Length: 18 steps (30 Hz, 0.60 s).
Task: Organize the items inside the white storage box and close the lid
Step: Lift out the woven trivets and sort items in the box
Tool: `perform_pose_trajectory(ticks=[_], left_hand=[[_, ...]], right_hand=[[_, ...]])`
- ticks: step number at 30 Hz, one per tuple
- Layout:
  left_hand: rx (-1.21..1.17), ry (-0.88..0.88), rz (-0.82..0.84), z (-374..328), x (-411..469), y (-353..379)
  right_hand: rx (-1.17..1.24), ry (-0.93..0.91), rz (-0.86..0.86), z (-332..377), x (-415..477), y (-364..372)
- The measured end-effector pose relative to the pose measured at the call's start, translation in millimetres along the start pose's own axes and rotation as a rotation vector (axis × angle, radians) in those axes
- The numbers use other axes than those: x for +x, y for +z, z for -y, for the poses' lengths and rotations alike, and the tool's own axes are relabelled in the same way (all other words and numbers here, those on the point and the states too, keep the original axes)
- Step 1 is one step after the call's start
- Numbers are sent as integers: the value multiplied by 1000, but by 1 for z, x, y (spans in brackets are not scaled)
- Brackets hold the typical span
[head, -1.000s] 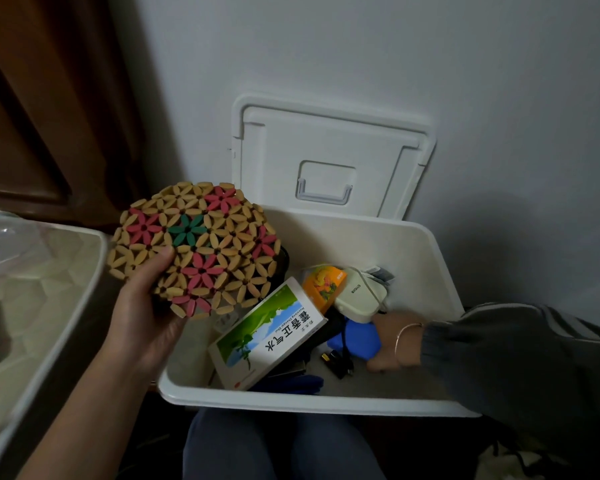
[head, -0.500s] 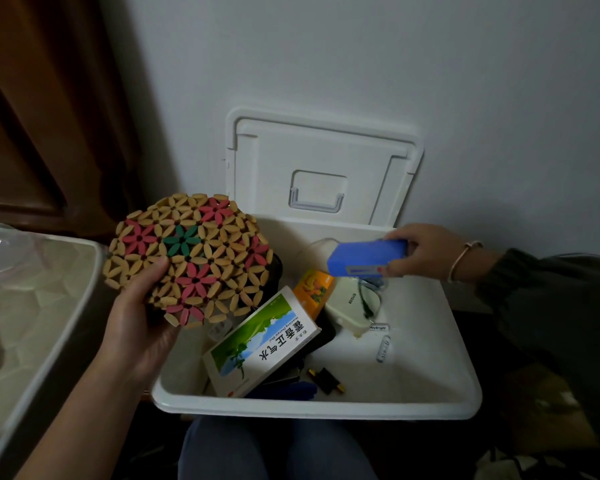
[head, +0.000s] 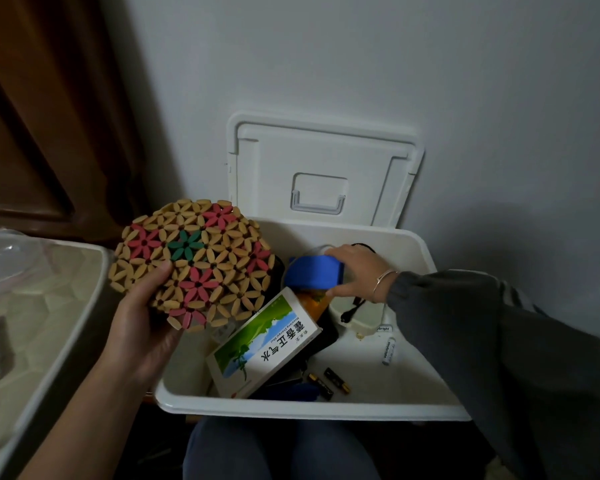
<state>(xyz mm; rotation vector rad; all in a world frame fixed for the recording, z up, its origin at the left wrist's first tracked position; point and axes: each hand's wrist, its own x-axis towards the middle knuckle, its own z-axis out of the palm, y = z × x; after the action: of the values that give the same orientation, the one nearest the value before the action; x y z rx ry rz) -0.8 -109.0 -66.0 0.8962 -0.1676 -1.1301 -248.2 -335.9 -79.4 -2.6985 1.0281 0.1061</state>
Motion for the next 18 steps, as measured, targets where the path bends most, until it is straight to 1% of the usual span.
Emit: perform_pose_trajectory(ticks=[3,7,8,10,11,13,16,18], left_hand=[[2,7,5,0,0,0],[6,16,-12,1,0,1],[9,17,-14,1,0,1],[8,17,-14,1,0,1],[7,16,-12,1,0,1],[4,11,-10,0,0,1],[4,7,-9,0,0,1],[2,3,-13,0,0,0]], right_hand=[[-141,-55,19,5,5,9],[-193,-6,-19,3,-11,2],[-175,12,-48,1,-19,0],[-38,58,-115,2,-39,2],[39,89,-101,3,-50,5],[93,151,31,8,-69,20],[42,185,272,15,-85,46],[13,201,352,18,-85,56]])
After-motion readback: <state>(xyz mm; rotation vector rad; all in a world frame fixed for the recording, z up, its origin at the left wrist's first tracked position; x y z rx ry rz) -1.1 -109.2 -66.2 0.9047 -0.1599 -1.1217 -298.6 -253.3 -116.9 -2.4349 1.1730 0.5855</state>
